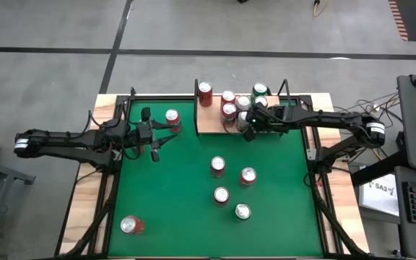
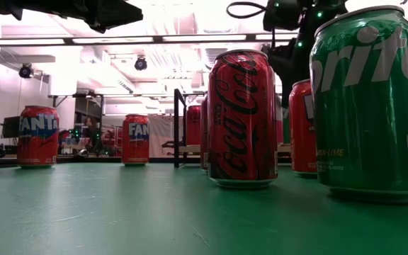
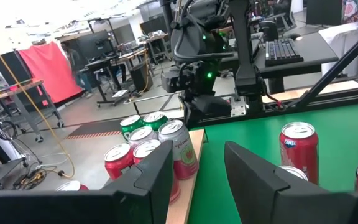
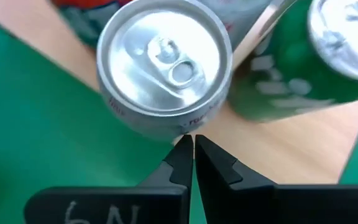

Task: Place canned beverage on shelf
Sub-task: Put the pink-white soda can on the shelf aligned with the other pink-white soda can

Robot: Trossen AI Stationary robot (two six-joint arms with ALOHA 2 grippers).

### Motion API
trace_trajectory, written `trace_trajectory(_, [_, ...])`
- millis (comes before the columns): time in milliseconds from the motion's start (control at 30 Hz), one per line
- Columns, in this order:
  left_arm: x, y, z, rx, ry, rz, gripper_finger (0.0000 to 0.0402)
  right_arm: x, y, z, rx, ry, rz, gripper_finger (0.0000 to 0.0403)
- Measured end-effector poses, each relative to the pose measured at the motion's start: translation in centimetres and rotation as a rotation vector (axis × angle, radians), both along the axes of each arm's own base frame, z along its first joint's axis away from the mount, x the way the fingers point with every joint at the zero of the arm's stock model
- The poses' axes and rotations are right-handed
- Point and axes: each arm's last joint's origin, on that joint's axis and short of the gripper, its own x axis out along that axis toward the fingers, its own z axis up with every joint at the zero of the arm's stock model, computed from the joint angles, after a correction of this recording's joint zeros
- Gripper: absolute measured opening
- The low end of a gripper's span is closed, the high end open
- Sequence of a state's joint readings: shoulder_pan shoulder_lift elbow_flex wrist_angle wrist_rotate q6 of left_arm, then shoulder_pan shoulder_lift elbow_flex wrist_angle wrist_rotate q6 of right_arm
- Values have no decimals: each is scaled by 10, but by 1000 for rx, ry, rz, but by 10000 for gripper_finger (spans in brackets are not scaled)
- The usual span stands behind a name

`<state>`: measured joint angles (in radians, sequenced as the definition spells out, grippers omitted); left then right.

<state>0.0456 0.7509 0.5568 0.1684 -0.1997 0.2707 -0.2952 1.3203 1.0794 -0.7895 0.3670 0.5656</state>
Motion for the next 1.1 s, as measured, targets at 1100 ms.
trace_trajectory(1100, [0,0,-1,1,7,0,128,-1,-4,10,-26,-81,-14,9])
